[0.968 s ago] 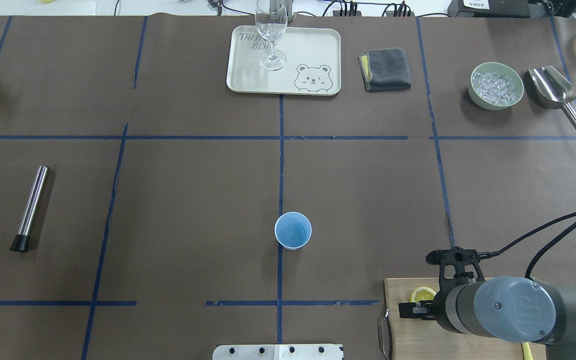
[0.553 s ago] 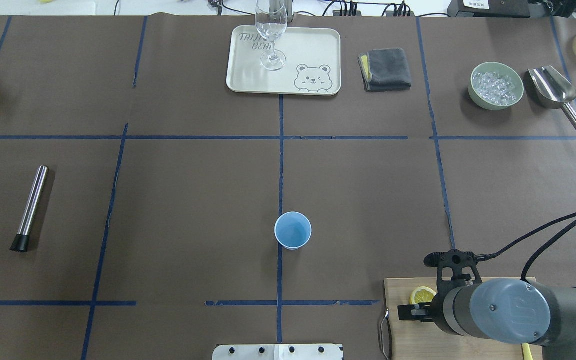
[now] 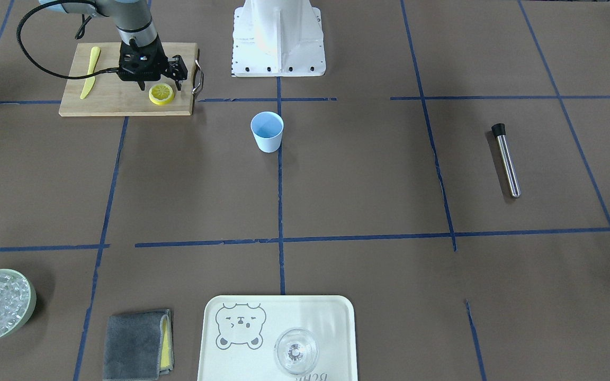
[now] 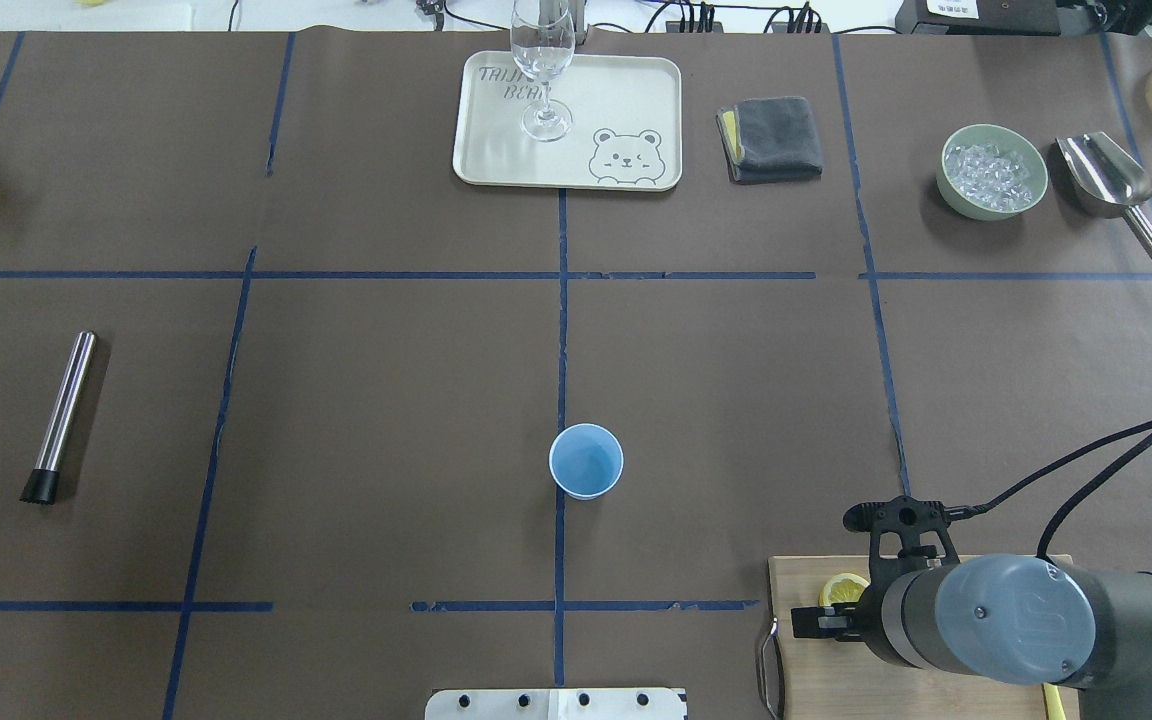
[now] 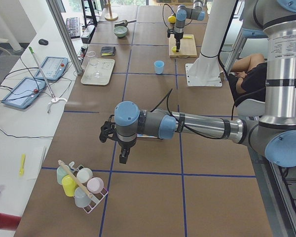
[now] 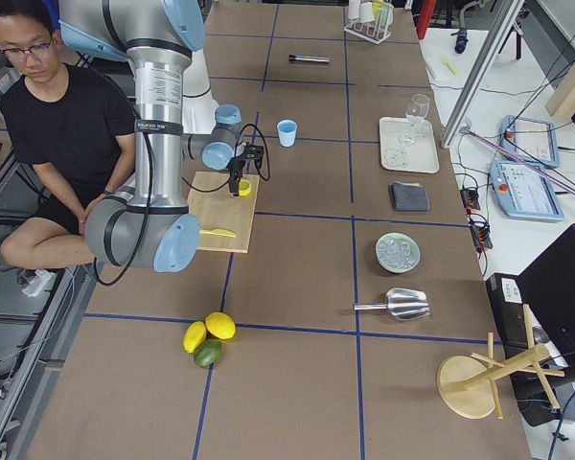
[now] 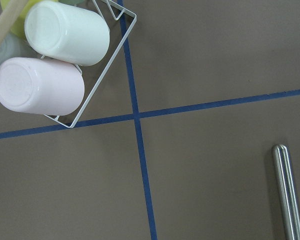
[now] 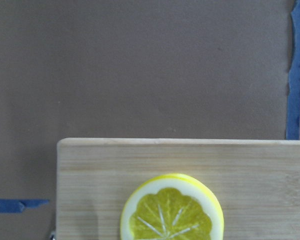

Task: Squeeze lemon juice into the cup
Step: 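Close the right gripper on the lemon slice's edge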

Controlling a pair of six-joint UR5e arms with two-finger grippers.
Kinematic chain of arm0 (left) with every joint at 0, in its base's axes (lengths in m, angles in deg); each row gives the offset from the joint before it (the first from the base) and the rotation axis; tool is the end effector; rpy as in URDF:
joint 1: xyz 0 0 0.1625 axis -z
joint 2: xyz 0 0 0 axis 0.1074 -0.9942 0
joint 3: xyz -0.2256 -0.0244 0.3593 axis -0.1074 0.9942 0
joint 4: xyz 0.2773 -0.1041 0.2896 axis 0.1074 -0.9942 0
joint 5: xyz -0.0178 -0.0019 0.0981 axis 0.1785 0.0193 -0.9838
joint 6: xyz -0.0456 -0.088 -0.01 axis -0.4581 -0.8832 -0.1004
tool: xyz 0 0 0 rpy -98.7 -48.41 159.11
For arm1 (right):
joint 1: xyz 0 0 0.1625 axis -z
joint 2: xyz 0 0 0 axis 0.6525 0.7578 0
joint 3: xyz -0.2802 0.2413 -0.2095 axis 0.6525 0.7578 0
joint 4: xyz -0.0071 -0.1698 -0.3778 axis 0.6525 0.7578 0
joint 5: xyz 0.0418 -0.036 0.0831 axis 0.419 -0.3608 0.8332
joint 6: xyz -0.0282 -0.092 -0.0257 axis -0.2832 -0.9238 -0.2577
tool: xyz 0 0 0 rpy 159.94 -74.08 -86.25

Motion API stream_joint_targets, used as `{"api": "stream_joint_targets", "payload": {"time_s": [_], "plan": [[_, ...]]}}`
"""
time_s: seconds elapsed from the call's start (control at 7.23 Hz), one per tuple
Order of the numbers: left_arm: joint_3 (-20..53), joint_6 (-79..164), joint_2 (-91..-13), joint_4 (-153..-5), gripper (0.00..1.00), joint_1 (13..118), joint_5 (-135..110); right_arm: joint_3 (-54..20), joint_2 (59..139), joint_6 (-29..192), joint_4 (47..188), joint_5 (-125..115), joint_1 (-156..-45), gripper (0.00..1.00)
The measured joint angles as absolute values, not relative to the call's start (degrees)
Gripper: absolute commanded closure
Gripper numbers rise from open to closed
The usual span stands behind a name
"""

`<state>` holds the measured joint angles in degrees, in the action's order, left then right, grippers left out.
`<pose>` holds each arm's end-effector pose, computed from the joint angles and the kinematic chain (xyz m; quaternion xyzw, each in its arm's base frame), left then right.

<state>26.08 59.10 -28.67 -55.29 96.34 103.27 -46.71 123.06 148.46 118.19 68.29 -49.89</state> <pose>-0.0616 -0.4719 0.5876 0.0842 0.3982 0.0465 0.9122 -0.4311 -0.1939 0.4023 0.0004 -0.3603 0.0011 0.9328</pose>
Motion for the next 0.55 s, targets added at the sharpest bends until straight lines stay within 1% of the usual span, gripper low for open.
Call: {"api": "stream_joint_targets", "payload": {"time_s": [0.28, 0.41, 0.55], "plan": [[26.1, 59.1, -28.7, -55.3, 0.00, 96.3, 103.3, -46.4, 123.1, 148.3, 118.2, 68.3, -50.1, 0.07], [26.1, 59.1, -28.7, -55.3, 0.00, 96.3, 103.3, -46.3, 122.9, 148.3, 118.1, 68.3, -50.1, 0.07], [26.1, 59.1, -28.7, -55.3, 0.00, 96.3, 103.3, -46.1, 122.7, 148.3, 118.1, 68.3, -50.2, 0.10]]}}
